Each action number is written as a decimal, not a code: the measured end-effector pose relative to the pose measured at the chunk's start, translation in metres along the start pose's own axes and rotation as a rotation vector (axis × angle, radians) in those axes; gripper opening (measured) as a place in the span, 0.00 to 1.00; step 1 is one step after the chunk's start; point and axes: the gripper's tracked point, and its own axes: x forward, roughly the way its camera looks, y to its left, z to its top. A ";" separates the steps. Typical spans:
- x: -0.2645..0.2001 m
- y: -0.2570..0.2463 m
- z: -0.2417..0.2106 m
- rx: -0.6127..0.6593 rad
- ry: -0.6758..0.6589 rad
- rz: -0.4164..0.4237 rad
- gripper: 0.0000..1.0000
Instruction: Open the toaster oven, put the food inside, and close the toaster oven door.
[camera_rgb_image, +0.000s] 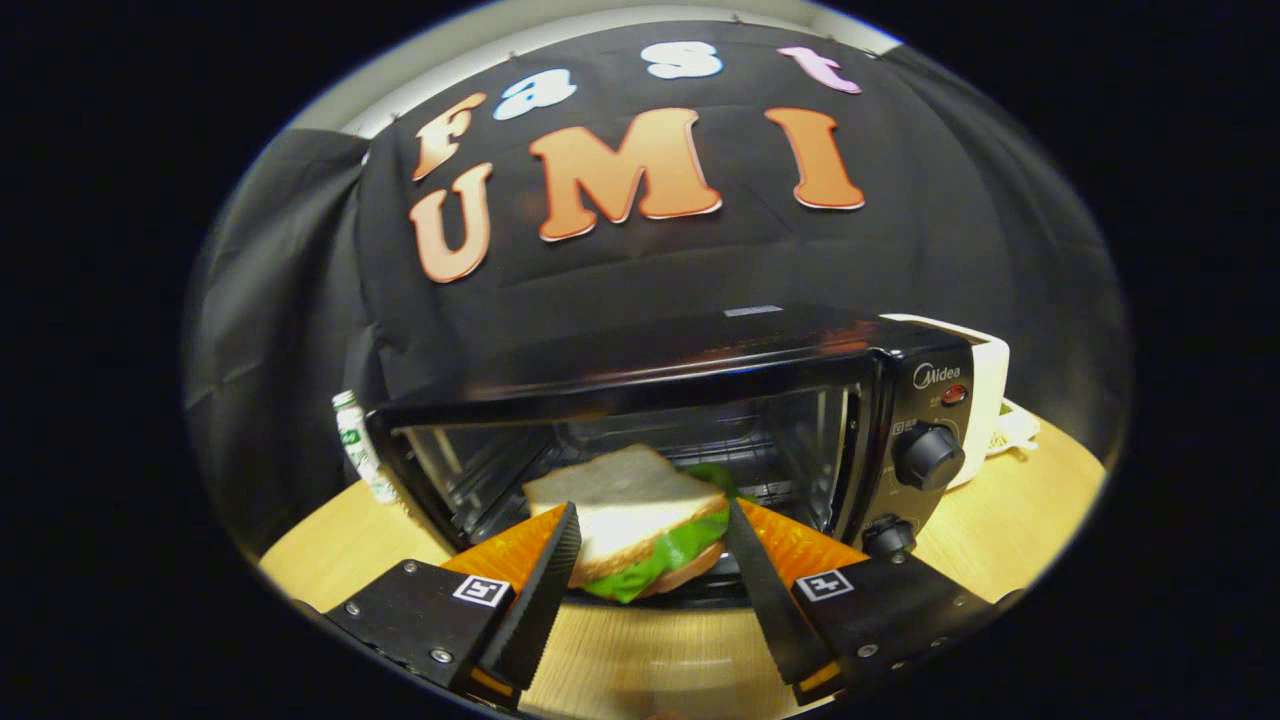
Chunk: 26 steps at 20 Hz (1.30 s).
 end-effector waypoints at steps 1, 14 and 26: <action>-0.012 0.005 0.003 -0.036 -0.009 0.018 0.91; -0.131 0.012 -0.087 -0.011 0.206 0.155 0.95; -0.139 -0.006 -0.138 -0.008 0.400 0.104 0.96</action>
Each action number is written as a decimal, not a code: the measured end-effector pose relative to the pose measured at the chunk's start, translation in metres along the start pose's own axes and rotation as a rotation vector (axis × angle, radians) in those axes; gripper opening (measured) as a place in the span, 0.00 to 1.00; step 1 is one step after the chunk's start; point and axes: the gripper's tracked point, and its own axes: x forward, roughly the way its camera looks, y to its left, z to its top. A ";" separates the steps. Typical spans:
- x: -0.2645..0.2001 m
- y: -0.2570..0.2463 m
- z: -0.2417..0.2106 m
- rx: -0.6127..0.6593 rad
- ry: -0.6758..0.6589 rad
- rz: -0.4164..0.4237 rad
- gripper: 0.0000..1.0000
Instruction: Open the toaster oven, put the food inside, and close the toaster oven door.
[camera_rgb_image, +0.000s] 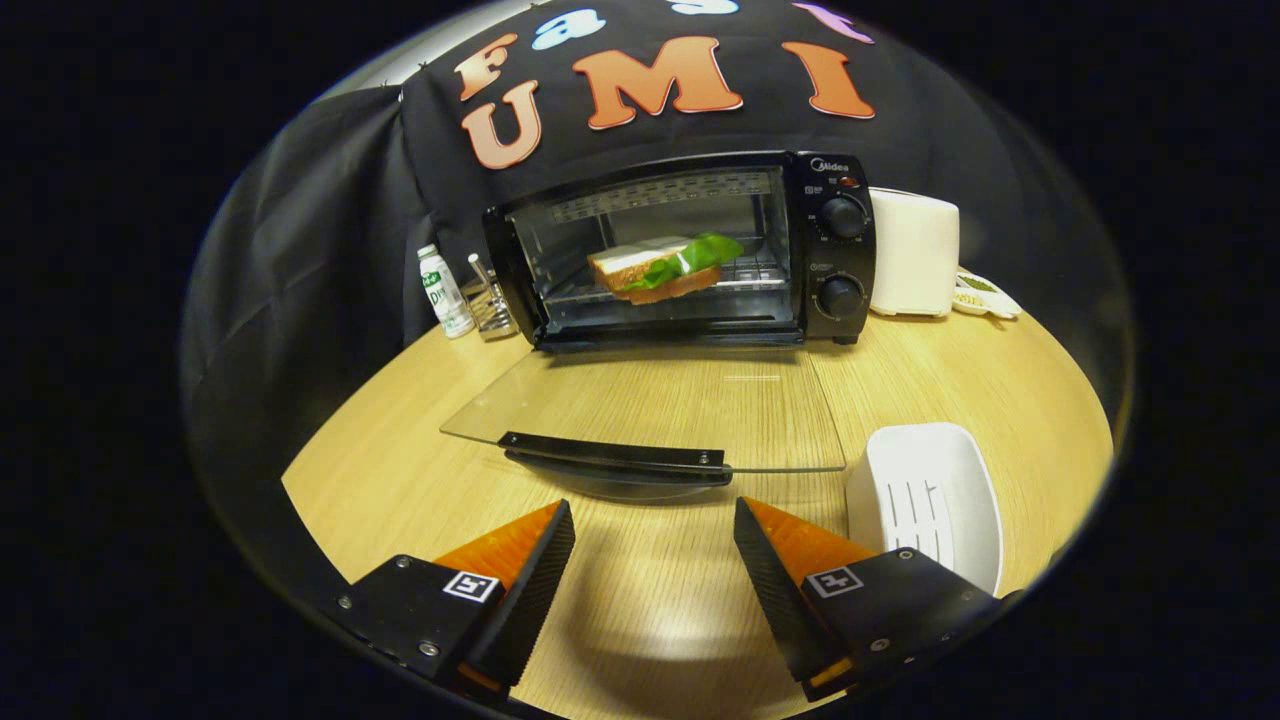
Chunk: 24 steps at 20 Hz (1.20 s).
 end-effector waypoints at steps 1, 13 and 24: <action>0.004 0.003 -0.001 -0.010 0.012 0.003 0.96; 0.016 0.027 0.017 -0.007 0.017 -0.013 0.94; 0.000 0.030 0.127 -0.027 -0.213 -0.013 0.94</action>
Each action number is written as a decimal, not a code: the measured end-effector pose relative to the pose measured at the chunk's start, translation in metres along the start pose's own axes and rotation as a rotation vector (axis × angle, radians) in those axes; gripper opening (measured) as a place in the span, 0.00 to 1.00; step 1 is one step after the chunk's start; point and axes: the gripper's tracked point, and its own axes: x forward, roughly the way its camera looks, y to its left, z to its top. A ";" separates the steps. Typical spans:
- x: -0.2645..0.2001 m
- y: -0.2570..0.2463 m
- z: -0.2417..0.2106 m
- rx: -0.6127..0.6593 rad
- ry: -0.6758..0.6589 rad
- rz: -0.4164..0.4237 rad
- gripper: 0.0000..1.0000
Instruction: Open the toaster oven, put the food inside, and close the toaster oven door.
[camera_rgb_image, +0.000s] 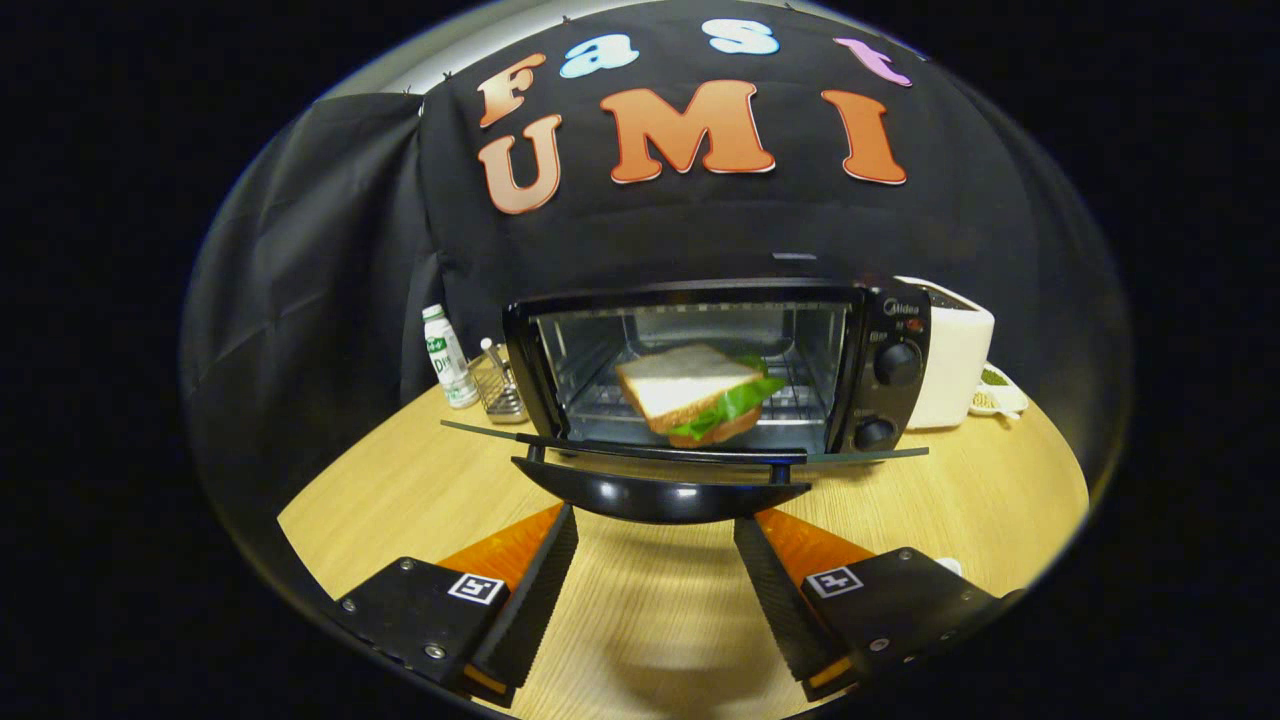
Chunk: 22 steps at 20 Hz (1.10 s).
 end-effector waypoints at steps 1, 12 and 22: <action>0.001 -0.002 0.009 0.002 -0.013 -0.001 0.94; -0.033 -0.017 0.129 -0.090 -0.271 -0.034 0.95; -0.148 -0.008 0.244 -0.206 -0.544 -0.010 0.96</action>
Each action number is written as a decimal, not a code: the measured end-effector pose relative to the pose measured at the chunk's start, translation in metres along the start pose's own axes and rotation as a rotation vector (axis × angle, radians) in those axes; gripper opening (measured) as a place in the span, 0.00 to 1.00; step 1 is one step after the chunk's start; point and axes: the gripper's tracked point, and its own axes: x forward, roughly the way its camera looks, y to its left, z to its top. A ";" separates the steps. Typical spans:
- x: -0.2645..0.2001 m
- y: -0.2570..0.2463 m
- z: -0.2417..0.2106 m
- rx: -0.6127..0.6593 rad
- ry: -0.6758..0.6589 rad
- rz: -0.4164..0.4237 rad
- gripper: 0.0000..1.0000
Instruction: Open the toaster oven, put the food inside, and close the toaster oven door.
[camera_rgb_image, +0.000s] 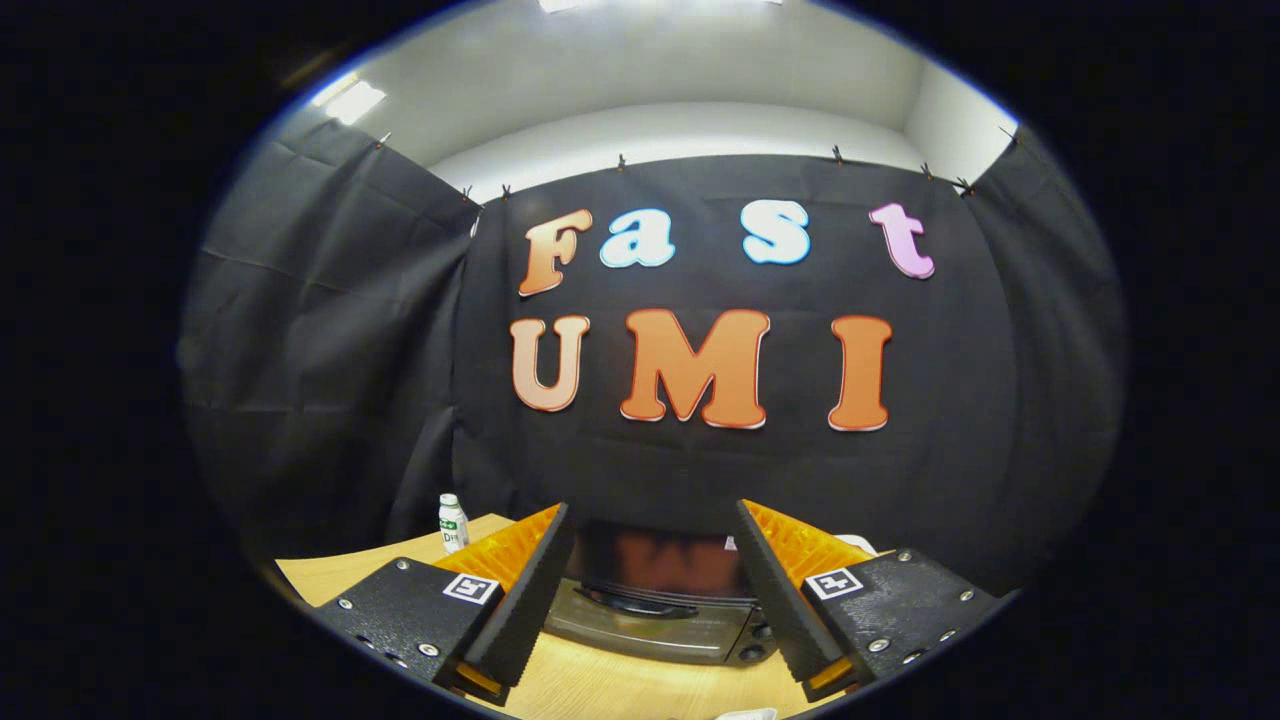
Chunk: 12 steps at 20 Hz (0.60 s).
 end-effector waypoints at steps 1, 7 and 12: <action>-0.004 -0.005 0.013 -0.021 -0.015 -0.007 0.96; -0.033 -0.014 0.082 -0.063 -0.124 -0.004 0.97; -0.048 -0.010 0.108 -0.123 -0.187 0.048 0.98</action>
